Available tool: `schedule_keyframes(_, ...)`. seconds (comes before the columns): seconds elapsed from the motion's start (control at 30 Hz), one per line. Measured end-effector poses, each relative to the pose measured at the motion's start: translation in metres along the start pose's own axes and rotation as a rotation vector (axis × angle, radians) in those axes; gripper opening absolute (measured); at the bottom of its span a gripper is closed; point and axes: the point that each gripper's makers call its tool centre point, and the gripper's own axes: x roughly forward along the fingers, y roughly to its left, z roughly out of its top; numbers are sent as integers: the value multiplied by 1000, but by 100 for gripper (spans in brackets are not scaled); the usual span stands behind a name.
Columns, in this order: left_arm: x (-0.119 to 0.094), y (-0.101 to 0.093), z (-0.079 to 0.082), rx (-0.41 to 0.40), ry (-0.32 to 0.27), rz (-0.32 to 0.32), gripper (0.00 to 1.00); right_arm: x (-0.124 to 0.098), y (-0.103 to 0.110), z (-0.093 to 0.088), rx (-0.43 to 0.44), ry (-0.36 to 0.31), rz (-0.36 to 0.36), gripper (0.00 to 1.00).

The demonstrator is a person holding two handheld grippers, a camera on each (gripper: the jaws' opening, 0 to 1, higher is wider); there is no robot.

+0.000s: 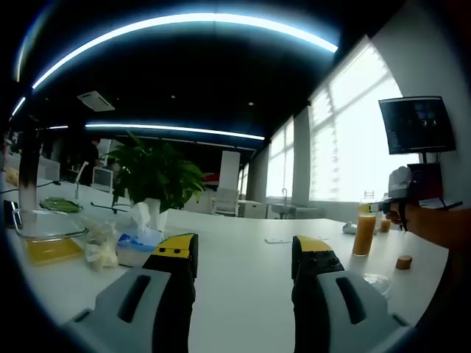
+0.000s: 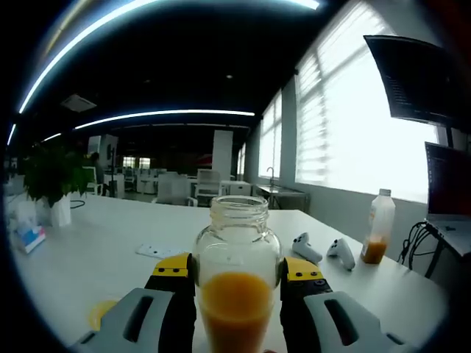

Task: Open the Petri dish lid, place the lid on the table, pour the liquid culture medium into the Petri dish, pick up the Petri dish lid from the table, and close the Petri dish

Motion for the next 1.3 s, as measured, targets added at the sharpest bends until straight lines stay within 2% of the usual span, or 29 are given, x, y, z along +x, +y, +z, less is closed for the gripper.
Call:
schedule_keyframes(0.23, 2, -3, 2, 3, -2, -6, 42, -4, 2, -1, 7, -4, 7, 41)
schedule_keyframes(0.3, 3, -3, 1, 4, 0, -7, 42, 2, -1, -1, 5, -12, 12, 41)
schedule_keyframes(0.43, 4, -3, -1, 9, 7, -8, 42, 0, 0, 4, -135, -61, 25, 46)
schedule_keyframes(0.6, 9, -4, 0, 15, 9, -8, 42, -9, 1, 7, -141, -72, 44, 48)
schedule_keyframes(0.87, 12, -6, 3, 22, 5, -8, 42, -33, -1, 26, -121, -133, 111, 48)
schedule_keyframes(0.9, 12, -6, 2, 22, 7, -8, 42, -36, 0, 29, -111, -155, 135, 48)
schedule_keyframes(0.93, 12, -6, 1, 22, 11, -9, 42, -42, 3, 37, -108, -212, 168, 48)
schedule_keyframes(0.97, 13, -7, -1, 19, 16, -10, 42, -45, 0, 38, -132, -229, 164, 48)
schedule_keyframes(1.03, 14, -7, -3, 18, 19, -12, 42, -52, -6, 36, -134, -221, 156, 48)
schedule_keyframes(1.17, 14, -9, -4, 19, 21, -17, 42, -68, -15, 36, -111, -250, 191, 48)
schedule_keyframes(1.3, 15, -11, -3, 17, 18, -20, 42, -81, -30, 35, -123, -256, 185, 48)
